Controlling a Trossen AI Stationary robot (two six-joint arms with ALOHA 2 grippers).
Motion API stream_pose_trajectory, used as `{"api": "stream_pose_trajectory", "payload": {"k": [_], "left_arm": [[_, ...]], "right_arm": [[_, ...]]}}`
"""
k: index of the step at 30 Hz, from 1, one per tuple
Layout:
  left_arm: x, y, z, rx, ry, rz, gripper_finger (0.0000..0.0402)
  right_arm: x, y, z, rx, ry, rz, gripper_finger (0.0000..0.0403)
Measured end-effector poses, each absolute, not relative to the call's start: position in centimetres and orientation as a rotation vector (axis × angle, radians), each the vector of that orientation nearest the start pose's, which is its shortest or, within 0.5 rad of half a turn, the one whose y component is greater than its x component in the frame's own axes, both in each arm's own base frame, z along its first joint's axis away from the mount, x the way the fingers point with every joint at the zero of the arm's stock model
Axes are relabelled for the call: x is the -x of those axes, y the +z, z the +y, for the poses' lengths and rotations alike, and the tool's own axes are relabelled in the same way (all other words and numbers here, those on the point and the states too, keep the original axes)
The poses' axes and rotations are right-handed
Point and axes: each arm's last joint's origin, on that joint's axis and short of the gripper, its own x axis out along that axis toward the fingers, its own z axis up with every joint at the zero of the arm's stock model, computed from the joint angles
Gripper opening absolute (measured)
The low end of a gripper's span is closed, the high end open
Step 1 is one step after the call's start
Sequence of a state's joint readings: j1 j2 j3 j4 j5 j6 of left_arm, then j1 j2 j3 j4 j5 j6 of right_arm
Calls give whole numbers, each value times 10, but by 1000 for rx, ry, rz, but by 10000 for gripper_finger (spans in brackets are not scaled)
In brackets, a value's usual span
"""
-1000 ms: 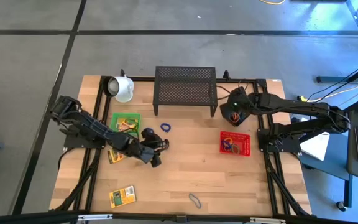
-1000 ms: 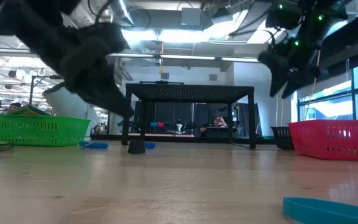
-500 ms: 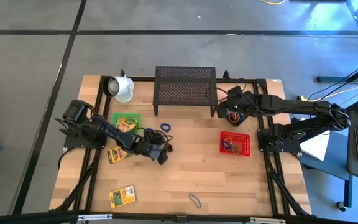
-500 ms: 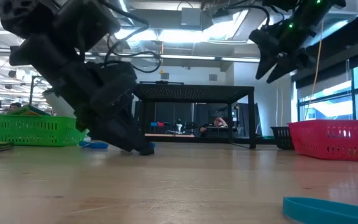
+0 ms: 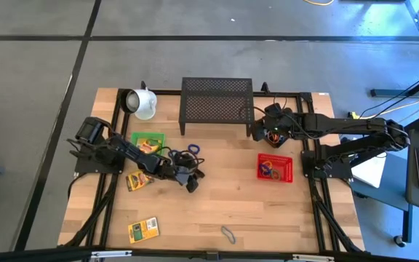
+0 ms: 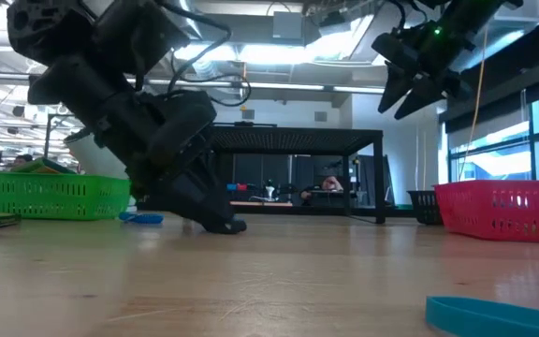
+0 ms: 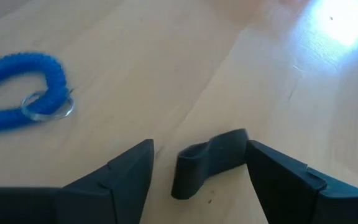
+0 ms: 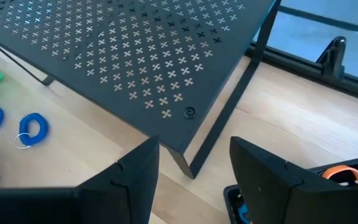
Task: Pick & Place Office Desk Supplies
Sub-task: Put the black rubber band into the black bin
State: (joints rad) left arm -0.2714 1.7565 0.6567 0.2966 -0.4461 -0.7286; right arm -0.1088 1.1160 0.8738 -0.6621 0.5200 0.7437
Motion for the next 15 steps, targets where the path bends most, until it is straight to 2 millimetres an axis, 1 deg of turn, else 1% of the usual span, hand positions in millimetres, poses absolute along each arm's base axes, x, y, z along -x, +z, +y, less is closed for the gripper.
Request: {"api": "stream_pose_trajectory", "payload": {"k": [5,9,12,15], "left_arm": [[-291,97,-71,269,366,699,249],[-290,94,-73,230,359,708,242],[-290,94,-76,224,355,712,207],[-289,93,-78,228,338,717,147]], "right_arm": [[-211,268,-35,-463,-892,621,199],[-211,268,-35,-456,-894,614,199],[-211,268,-34,-457,-895,613,199],[-213,267,-35,-464,-914,604,199]]}}
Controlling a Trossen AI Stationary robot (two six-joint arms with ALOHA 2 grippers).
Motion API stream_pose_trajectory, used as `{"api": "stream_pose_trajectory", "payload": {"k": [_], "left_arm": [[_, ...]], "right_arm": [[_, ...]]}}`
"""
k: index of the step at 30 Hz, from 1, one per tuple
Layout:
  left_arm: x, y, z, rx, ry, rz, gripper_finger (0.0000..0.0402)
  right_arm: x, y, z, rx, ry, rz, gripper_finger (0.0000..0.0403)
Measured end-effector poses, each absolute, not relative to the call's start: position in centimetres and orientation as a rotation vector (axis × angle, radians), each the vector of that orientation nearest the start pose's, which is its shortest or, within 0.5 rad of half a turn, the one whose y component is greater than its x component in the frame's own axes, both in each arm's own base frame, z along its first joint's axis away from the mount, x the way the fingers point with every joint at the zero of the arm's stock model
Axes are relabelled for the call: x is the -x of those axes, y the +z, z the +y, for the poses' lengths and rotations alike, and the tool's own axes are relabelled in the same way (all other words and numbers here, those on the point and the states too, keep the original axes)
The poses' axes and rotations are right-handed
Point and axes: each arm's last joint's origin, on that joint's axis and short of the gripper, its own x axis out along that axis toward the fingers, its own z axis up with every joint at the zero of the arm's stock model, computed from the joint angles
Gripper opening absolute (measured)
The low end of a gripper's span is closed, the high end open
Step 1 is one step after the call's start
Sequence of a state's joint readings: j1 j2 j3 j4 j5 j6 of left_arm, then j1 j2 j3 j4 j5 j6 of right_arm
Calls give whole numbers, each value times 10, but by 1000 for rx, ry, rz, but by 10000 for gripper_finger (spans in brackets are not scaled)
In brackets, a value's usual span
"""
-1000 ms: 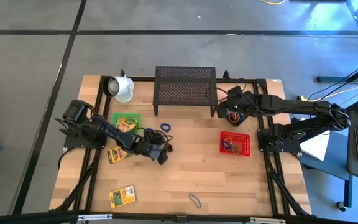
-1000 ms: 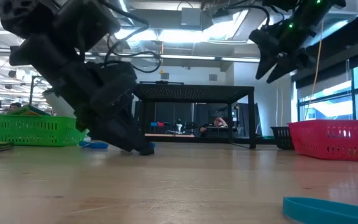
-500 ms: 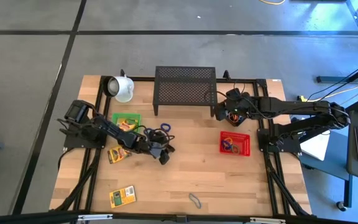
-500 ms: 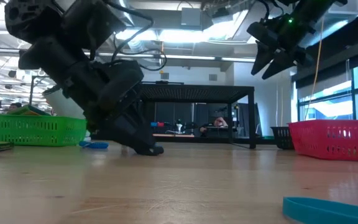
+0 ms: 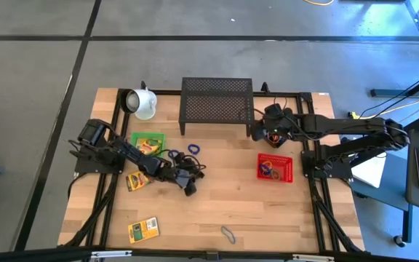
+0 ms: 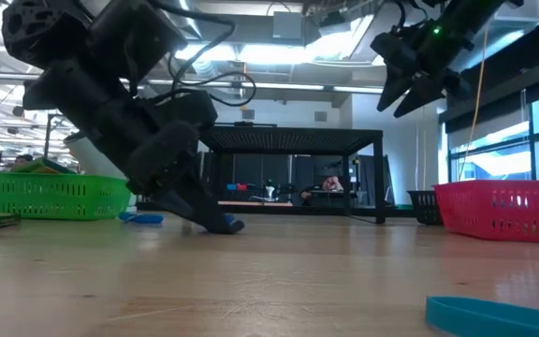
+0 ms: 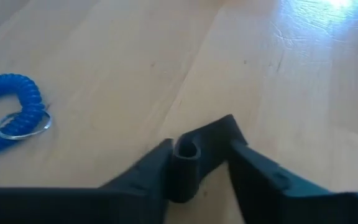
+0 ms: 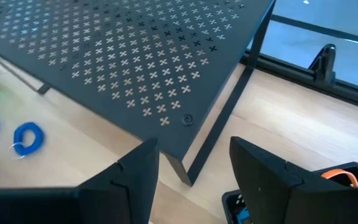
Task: Pick & Place Office Desk Supplies
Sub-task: Put the black rubber band into the black bin
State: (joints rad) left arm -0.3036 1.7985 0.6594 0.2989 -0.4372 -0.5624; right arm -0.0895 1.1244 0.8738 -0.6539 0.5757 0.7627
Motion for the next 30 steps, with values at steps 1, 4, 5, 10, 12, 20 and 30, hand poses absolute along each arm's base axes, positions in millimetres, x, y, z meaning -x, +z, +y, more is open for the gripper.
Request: {"api": "stream_pose_trajectory", "payload": {"k": [1,4,5,10,12,20,30], "left_arm": [[-289,93,-78,231,334,717,124],[-289,93,-78,256,336,717,55],[-289,93,-79,261,336,715,34],[-290,98,-80,282,312,692,8],[-290,102,-81,298,282,689,7],[-289,133,-86,278,221,570,7],[-288,182,-103,91,198,239,7]], "right_arm": [[-214,266,-35,-464,-926,601,199],[-220,261,-36,-449,-950,604,199],[-222,258,-37,-440,-958,607,199],[-231,252,-34,-390,-934,630,199],[-233,253,-30,-366,-918,614,199],[-249,268,-1,-360,-763,434,199],[-286,265,57,-264,-389,306,199]]}}
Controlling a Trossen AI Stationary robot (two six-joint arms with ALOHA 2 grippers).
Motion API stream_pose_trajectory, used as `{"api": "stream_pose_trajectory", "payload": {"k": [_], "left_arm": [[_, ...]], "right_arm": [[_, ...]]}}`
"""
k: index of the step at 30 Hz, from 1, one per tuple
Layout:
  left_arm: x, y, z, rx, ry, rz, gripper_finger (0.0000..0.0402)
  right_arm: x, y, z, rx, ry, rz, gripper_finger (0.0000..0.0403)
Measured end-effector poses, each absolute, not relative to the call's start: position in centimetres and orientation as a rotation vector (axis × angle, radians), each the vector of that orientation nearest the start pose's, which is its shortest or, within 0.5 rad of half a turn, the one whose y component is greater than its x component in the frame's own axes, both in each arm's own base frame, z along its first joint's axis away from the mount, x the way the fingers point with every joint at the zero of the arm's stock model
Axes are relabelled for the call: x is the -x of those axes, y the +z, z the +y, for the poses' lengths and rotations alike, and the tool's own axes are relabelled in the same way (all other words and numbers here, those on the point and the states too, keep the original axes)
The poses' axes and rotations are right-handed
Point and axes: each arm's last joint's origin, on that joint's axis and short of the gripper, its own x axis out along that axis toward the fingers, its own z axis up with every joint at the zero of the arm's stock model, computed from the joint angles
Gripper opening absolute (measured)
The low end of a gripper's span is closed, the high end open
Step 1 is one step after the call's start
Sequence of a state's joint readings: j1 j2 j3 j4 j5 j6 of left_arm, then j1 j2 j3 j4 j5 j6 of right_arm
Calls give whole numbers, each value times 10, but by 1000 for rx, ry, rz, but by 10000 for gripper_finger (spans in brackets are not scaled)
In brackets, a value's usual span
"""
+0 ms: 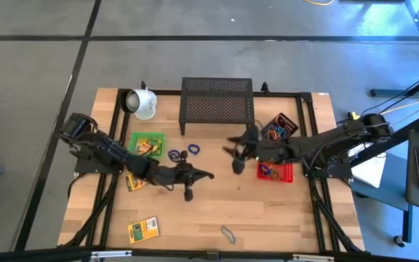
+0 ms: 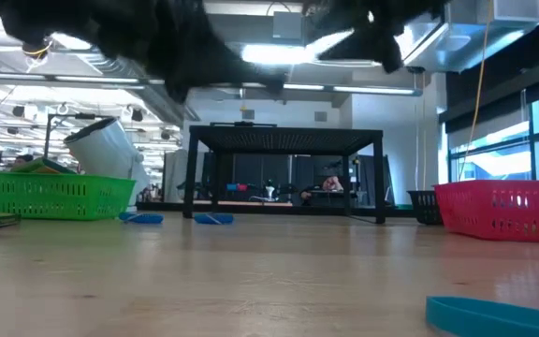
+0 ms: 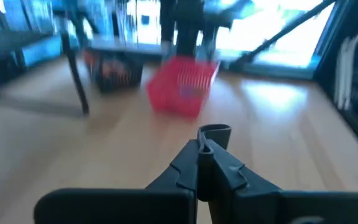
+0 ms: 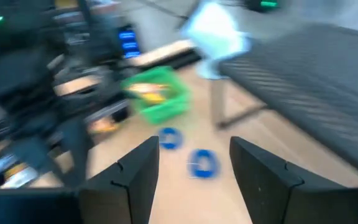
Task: Pick & Place Office Desk Supplies
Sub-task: Put the black rubber band into the black bin
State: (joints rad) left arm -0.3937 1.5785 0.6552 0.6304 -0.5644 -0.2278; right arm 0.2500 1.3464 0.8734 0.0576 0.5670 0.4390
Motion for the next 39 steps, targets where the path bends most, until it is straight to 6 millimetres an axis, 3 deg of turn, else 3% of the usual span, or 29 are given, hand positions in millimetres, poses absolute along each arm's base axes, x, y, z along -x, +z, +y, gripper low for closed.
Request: {"api": "stream_pose_trajectory", "payload": {"k": [8,12,18,26,39], "left_arm": [[-281,221,-120,-110,189,-52,8],[-274,235,-130,-192,175,-167,8],[-269,243,-136,-233,171,-231,8],[-269,242,-136,-233,169,-223,8],[-267,240,-140,-237,186,-203,8]], "right_arm": [[-313,257,89,-7,120,203,199],[-321,245,98,142,247,187,199],[-327,243,102,262,257,95,199],[-329,258,100,240,167,-57,199],[-329,260,99,235,134,-71,199]]}}
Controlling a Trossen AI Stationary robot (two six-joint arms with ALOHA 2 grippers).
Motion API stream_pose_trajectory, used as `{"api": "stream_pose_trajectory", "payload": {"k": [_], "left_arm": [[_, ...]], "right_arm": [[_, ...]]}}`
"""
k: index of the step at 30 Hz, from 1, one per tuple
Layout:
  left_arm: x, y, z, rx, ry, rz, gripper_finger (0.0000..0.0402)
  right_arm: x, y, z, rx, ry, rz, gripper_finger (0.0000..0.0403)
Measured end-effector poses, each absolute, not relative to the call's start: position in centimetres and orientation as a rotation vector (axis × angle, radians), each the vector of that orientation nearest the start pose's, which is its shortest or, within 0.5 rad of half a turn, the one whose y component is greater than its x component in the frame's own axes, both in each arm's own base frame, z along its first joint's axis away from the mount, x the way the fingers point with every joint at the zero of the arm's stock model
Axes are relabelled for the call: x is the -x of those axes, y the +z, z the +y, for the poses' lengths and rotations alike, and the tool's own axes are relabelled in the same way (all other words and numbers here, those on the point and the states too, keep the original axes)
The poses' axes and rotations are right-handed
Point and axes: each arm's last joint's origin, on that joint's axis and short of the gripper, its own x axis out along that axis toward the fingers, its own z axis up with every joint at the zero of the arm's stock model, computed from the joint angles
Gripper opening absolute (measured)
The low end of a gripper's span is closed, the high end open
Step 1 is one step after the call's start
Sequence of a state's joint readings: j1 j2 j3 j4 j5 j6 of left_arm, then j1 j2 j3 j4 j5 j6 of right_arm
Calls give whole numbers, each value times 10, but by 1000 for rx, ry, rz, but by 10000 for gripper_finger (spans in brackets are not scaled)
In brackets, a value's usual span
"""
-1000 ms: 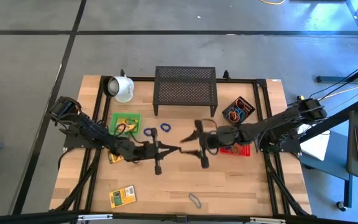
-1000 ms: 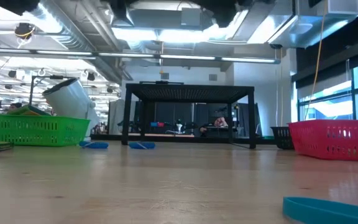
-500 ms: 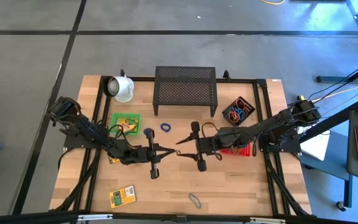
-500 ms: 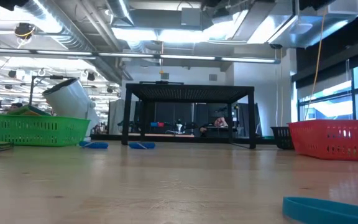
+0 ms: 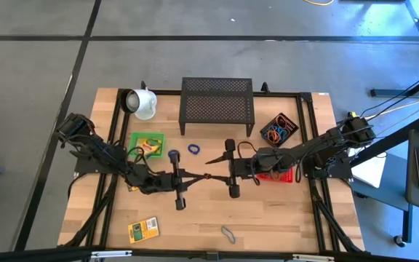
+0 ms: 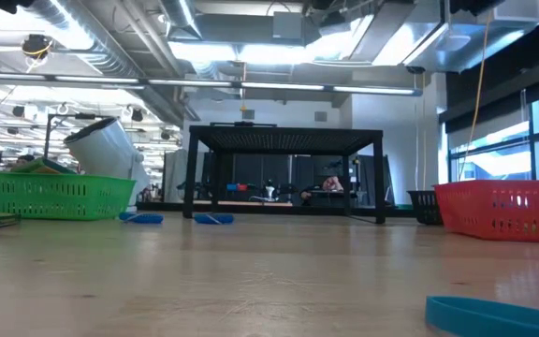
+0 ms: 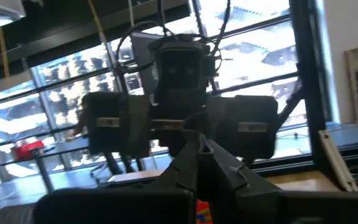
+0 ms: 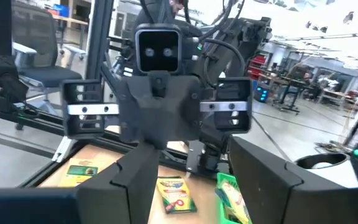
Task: Pick & Place Office Desk Supplies
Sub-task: Put the black rubber band into the black bin
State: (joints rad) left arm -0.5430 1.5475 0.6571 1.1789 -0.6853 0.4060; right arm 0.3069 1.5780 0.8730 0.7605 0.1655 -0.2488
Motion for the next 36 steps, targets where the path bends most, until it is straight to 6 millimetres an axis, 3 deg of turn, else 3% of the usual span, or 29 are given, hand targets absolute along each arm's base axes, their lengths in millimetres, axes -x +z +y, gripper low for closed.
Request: {"api": "stream_pose_trajectory", "payload": {"k": [5,36], "left_arm": [[-267,243,-136,-240,262,-204,8],[-269,238,-136,-202,240,-178,8]], "right_arm": [[-329,257,101,217,191,-53,199],[-329,259,101,207,185,-66,199]]}}
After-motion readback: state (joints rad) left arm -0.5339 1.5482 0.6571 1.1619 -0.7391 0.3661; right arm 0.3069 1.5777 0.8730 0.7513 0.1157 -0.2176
